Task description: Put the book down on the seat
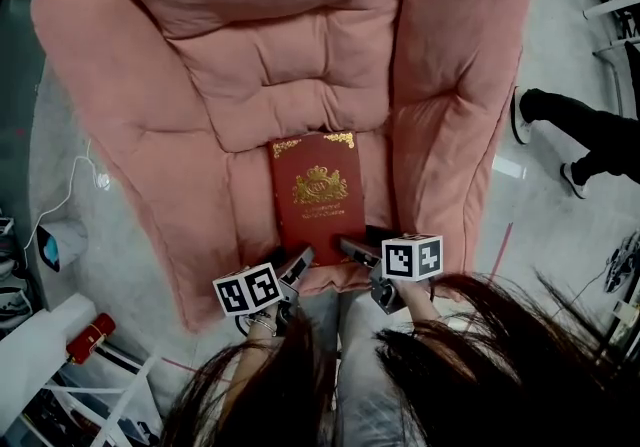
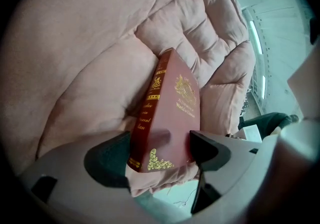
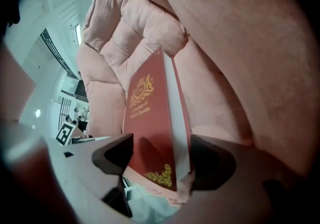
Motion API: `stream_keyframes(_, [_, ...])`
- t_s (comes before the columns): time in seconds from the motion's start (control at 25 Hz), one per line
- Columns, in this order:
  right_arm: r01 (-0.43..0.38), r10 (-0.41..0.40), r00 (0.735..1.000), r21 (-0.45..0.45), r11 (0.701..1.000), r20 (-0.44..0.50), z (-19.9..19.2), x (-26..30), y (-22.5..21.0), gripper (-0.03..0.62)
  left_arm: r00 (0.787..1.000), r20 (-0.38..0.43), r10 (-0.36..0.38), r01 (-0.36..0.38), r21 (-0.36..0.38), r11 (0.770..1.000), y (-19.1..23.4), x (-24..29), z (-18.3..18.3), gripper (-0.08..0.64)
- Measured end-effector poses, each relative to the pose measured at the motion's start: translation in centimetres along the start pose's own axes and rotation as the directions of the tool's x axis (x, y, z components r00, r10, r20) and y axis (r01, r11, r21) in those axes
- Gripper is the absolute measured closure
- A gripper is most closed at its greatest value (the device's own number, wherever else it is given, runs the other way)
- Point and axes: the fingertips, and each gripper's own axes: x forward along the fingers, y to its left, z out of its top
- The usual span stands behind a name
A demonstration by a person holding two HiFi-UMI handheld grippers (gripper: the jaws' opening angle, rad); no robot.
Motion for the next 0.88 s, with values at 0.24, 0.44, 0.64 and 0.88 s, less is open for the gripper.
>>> stream_keyframes(0.24, [0.025,-0.025,1.000,0.017,1.000,0.015,-0.6,-0.4,-0.5,0.252,1.000,-0.011,-0.004,0.003,-0.006,1.000,0.4,-0.5,-0.1,0.202])
stream_keyframes(0.44, [0.040,-0.042,0.998,0.030,0.999,0.038,-1.1,-1.3,0.0,0.252,0.999,-0.030,-0.014,0.014,-0.010,1.000,0.3,-1.4,-0.4,0.202])
stream_keyframes(0.64, [0.079,-0.079,0.995,0.014,0.997,0.053,-2.0,-2.2,0.4,0.252,0.997,-0.062,-0.034,0.034,-0.016,0.999,0.1,-2.1,-1.0,0.202])
stream_keyframes(0.88, [0.090,-0.095,0.990,0.045,0.995,0.103,-2.9,-3.1,1.7,0.252,0.993,-0.086,-0.086,0.080,-0.072,0.994,-0.6,-3.0,-1.3,0.207])
